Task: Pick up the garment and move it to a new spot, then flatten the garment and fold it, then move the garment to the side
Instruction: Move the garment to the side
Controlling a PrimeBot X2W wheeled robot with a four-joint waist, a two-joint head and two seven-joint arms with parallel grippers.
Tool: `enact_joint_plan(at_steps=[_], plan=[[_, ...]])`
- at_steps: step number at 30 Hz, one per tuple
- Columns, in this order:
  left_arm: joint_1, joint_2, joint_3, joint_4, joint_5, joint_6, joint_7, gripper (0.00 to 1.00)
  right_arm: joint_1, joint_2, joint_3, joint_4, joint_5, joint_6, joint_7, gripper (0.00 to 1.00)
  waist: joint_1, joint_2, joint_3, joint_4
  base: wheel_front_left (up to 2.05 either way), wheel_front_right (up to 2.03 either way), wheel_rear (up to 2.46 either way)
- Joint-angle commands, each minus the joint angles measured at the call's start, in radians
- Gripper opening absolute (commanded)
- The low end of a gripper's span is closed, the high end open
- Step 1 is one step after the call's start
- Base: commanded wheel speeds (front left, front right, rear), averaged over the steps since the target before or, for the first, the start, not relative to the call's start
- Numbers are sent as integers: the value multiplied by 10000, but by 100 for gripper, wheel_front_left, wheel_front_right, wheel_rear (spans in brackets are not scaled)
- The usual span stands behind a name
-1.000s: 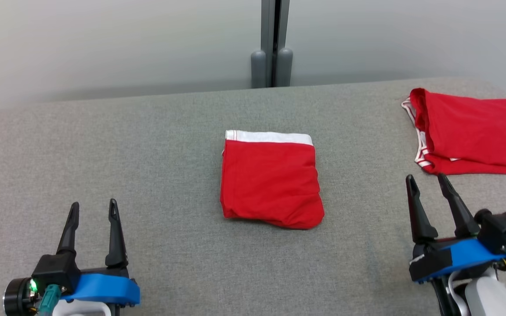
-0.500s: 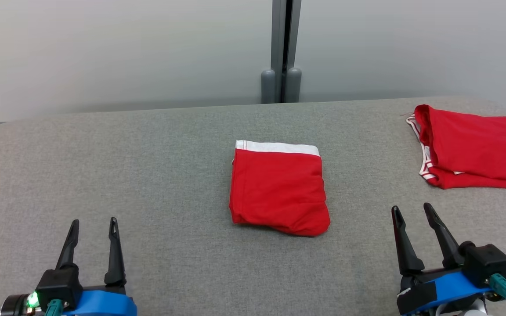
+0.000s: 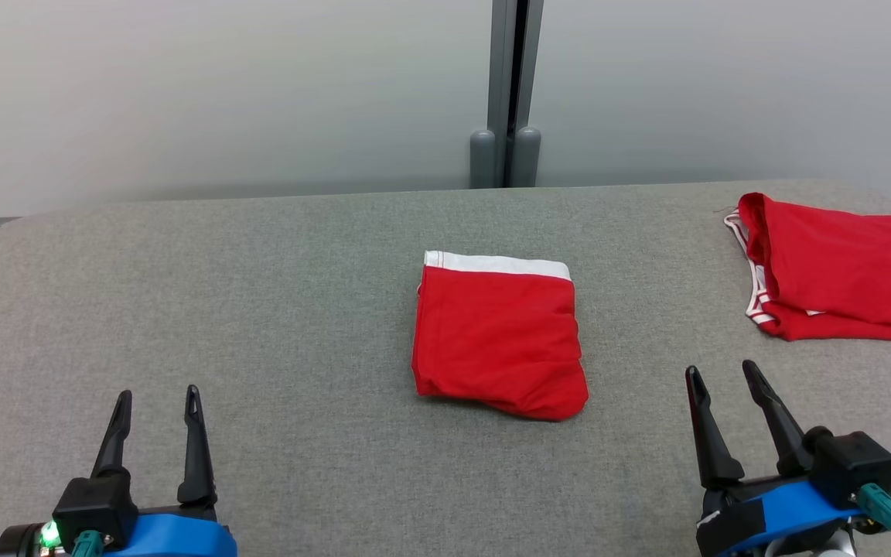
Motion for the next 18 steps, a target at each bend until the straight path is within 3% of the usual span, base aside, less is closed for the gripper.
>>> enact_joint_plan(at_steps=[1,18], plan=[[96,46,3,-64,-37,21,21,100,188,48,-46,-2,-57,2,21,100,0,0,-6,6,0,0,0],[100,160,-94,-120,-176,156,88,100,193,88,-107,178,-73,3,195,100,0,0,72,59,0,0,0]])
